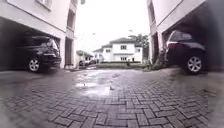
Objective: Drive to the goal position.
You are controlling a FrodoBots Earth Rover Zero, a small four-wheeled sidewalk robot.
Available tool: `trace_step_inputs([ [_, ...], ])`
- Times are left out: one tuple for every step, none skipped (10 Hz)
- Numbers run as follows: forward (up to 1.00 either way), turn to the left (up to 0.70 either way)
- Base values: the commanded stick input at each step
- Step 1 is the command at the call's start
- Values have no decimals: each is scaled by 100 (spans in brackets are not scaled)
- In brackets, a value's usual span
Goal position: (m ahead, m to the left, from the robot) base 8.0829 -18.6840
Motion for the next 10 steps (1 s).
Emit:
trace_step_inputs([
  [70,0],
  [70,0],
  [70,0],
  [70,0],
  [70,0],
  [70,0],
  [70,0],
  [70,0],
  [70,0],
  [70,0],
])
